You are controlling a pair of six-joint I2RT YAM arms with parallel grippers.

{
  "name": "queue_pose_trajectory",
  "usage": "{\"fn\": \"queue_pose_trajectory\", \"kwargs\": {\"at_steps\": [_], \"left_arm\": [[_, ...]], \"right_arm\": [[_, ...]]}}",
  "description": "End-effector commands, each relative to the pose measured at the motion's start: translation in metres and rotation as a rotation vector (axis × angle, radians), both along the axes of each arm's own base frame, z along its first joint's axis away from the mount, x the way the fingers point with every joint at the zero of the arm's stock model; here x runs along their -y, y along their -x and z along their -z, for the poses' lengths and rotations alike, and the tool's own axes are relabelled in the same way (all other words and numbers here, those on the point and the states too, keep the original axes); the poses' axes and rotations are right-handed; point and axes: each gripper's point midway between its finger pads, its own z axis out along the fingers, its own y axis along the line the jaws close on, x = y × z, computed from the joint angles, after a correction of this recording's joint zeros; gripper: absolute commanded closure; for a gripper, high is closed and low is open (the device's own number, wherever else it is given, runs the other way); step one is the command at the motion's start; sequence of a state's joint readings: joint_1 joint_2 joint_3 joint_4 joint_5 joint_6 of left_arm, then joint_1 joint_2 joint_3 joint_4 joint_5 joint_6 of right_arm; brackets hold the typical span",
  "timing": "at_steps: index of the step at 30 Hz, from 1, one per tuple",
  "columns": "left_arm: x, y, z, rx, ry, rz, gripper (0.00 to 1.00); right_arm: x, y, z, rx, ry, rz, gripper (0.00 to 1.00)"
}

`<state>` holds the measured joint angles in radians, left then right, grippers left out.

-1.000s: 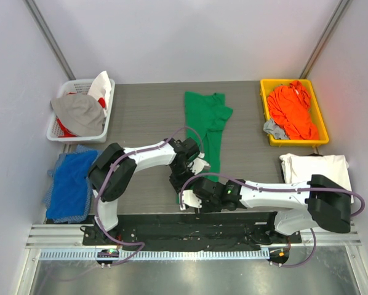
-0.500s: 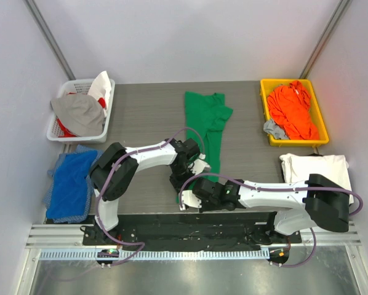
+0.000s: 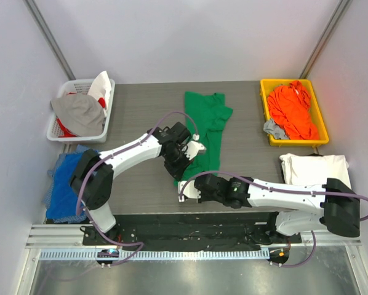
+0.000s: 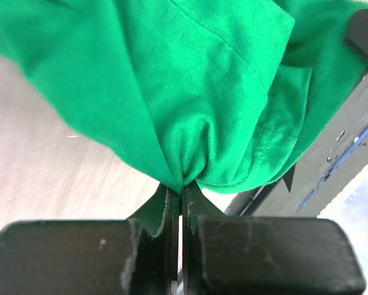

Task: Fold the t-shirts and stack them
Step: Fold the tshirt

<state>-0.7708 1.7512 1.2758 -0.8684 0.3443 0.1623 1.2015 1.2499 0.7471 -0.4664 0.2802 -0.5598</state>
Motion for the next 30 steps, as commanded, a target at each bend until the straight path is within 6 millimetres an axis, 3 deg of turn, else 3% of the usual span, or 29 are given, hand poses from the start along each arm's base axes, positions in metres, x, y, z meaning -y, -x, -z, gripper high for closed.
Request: {"fn": "queue_pose_trajectory", "kwargs": {"at_steps": [1, 10, 16, 24, 30], "left_arm": [[0.003, -0.024, -0.038, 0.14, 0.058, -0.012, 1.0], [0.005, -0.056, -0.062, 0.228, 0.111, -0.049, 1.0], [0.009, -0.059, -0.061, 0.216, 0.111, -0.042, 1.0], [0.027, -0.086, -0.054, 0.233, 0.112, -0.019, 1.0], [0.04, -0.122, -0.056, 0.245, 0.136, -0.025, 1.0]], "right_arm": [[-0.003, -0.028, -0.036, 0.138, -0.043, 0.05, 0.99], [0.011, -0.069, -0.07, 0.229, -0.062, 0.135, 0.99], [0.022, -0.092, -0.094, 0.269, -0.068, 0.183, 0.99], [0.027, -0.118, -0.096, 0.274, -0.037, 0.201, 0.99], [0.035, -0.146, -0.094, 0.271, -0.025, 0.228, 0.99]]}}
